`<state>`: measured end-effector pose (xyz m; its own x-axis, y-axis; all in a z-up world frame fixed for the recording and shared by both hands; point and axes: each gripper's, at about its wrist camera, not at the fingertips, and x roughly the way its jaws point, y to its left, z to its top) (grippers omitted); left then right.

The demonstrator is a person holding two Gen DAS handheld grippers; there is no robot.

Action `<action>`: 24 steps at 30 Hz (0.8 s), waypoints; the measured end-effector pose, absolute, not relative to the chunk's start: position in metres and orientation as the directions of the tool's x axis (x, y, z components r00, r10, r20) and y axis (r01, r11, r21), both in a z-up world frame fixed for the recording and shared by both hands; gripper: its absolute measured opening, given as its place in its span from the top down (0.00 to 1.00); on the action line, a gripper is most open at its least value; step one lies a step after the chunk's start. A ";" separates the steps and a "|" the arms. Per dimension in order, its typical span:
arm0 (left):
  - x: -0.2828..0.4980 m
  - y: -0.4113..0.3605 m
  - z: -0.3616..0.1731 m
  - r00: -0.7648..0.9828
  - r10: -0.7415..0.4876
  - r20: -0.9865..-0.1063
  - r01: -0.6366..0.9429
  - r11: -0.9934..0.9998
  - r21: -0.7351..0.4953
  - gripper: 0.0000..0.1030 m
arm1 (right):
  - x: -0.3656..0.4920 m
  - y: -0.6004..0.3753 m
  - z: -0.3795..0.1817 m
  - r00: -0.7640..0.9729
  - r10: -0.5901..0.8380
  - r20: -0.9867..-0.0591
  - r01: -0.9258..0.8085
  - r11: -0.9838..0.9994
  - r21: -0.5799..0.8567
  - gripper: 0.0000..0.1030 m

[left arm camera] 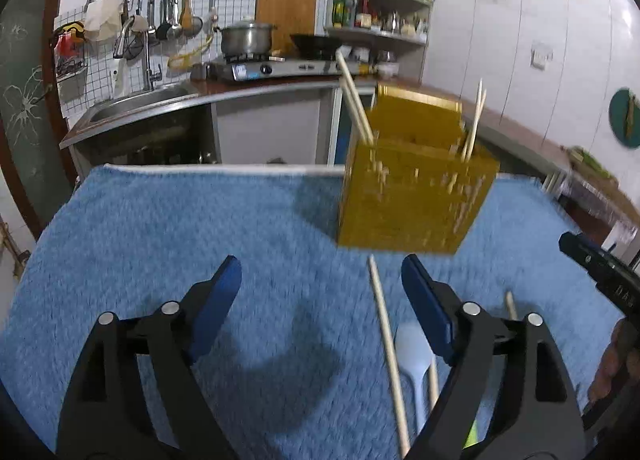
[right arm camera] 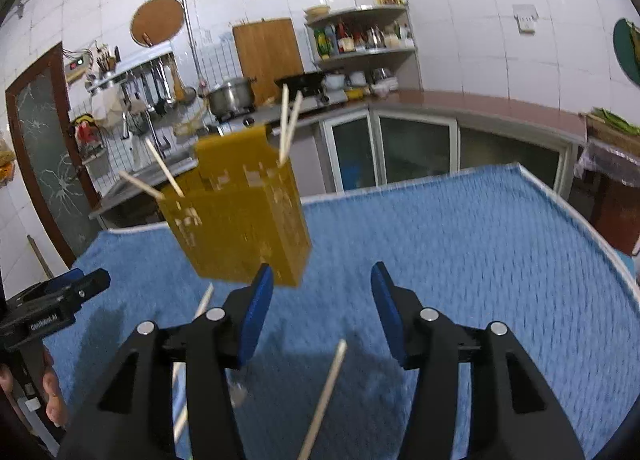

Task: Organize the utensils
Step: 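Lower both open grippers toward the remaining chopsticks on the towel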

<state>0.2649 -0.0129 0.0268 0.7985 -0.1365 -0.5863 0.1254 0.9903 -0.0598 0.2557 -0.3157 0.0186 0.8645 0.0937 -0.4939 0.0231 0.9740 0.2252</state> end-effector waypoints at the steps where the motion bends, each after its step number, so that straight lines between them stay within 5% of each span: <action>1: 0.262 -0.014 0.021 0.793 -0.135 -0.594 0.128 0.990 -0.054 0.21 | 0.254 -0.315 0.014 0.860 0.093 -0.502 0.026 0.974 0.225 0.51; 24: 0.284 -0.037 -0.034 0.668 -0.169 -0.725 0.135 0.985 -0.105 0.20 | 0.265 -0.311 -0.040 0.742 0.059 -0.668 0.096 0.976 0.194 0.51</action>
<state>0.2839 -0.0369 -0.0342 0.6682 -0.1693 -0.7245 0.1353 0.9852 -0.1054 0.2655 -0.3113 -0.0404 0.7422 0.0592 -0.6675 0.0962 0.9764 0.1936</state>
